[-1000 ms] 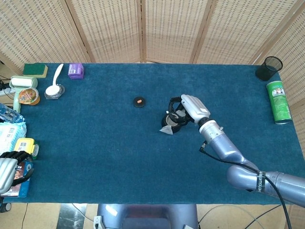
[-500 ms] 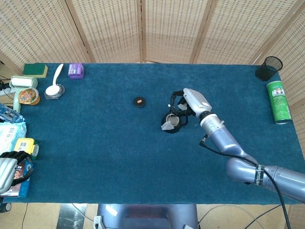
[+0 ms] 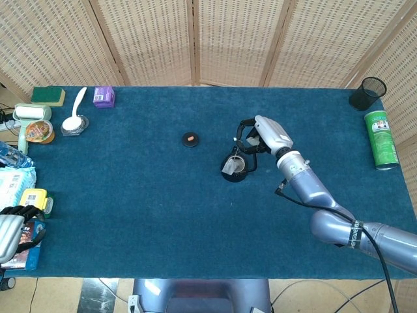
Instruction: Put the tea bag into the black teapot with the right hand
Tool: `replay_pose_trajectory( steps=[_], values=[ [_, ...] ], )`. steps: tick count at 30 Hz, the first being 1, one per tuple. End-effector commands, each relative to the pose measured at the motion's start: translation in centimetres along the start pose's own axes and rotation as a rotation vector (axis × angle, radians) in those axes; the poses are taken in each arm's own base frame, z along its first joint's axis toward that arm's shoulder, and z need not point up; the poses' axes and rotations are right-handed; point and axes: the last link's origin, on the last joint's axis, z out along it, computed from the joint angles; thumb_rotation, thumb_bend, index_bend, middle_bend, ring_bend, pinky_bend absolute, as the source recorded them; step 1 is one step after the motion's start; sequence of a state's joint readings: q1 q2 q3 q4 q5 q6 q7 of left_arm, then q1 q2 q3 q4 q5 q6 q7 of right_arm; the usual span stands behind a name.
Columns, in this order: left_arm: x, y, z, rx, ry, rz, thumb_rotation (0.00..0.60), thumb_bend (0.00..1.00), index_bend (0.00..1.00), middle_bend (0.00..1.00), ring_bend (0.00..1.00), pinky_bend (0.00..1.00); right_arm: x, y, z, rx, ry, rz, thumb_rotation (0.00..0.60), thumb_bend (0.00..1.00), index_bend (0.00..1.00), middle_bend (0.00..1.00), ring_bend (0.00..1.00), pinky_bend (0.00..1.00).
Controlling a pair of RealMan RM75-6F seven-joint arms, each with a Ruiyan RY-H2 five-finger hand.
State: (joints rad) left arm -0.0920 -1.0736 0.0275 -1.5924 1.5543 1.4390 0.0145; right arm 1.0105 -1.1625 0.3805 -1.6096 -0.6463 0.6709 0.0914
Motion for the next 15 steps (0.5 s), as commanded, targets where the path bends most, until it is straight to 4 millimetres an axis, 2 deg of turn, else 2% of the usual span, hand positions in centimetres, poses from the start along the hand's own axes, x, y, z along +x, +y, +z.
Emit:
replay_pose_trajectory(
  steps=[1,9,15],
  values=[
    [0.0,0.0,0.1,0.0,0.0,-0.001,0.6,0.33,0.48,0.45,0.38,0.35,0.1,0.2,0.1,-0.005,0.001,-0.003,0.6,0.49,0.63,1.0,1.0,1.0],
    [-0.2,0.1,0.3,-0.002,-0.007,0.001,0.6,0.33,0.48,0.45,0.38,0.35,-0.1,1.0,0.5,-0.029,-0.005,-0.001,0.6,0.49,0.63,1.0,1.0,1.0],
    [-0.3,0.0,0.2,0.0,-0.01,0.001,0.6,0.33,0.48,0.45,0.38,0.35,-1.3,1.5,0.2,-0.029,-0.033,-0.009,0.6,0.49,0.64,1.0,1.0,1.0]
  ],
)
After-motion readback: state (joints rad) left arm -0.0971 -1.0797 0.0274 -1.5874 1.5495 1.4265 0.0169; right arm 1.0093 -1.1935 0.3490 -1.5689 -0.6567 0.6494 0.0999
